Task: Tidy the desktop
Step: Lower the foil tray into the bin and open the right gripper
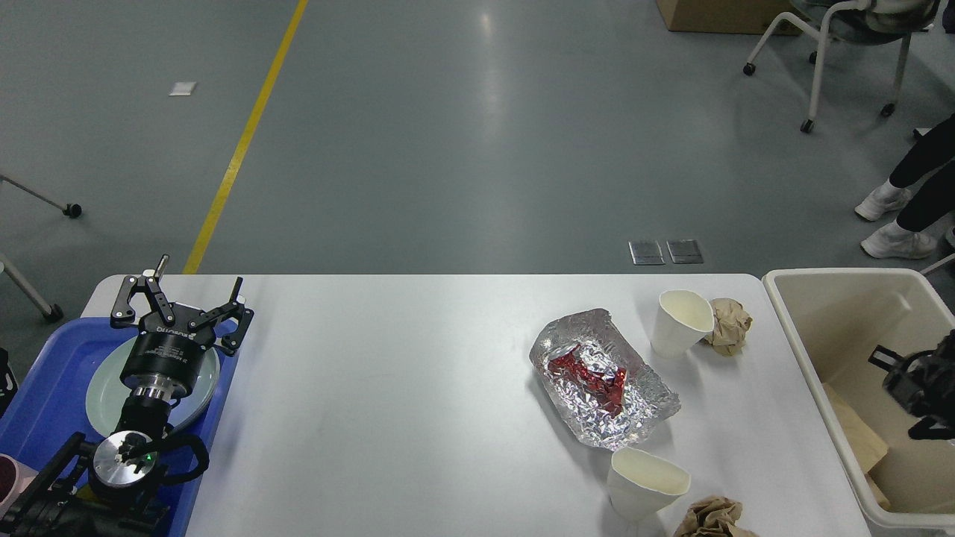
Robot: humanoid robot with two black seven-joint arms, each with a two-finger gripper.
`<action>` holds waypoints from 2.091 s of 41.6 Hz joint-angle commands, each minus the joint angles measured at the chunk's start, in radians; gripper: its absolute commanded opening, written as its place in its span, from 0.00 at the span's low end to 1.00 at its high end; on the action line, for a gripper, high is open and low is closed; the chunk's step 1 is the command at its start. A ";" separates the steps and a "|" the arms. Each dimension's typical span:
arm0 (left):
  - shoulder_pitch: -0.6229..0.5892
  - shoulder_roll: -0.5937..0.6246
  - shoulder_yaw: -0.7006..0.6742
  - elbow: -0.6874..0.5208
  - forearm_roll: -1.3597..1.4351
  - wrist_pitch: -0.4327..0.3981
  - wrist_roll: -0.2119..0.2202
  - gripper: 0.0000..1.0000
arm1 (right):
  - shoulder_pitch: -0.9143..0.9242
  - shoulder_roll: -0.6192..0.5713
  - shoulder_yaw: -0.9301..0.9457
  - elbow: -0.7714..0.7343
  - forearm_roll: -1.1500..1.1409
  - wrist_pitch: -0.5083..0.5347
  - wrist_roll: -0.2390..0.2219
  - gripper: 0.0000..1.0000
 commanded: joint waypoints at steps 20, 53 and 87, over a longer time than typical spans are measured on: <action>-0.001 0.000 0.000 0.000 0.000 0.000 0.000 0.96 | -0.204 0.163 0.001 -0.128 0.003 -0.124 0.000 0.00; -0.001 0.000 0.000 0.000 0.000 0.000 0.000 0.96 | -0.193 0.149 0.005 -0.109 0.003 -0.286 0.000 1.00; -0.001 0.000 0.000 0.000 0.000 0.000 0.000 0.96 | 0.965 -0.046 -0.199 0.760 -0.011 0.640 -0.011 1.00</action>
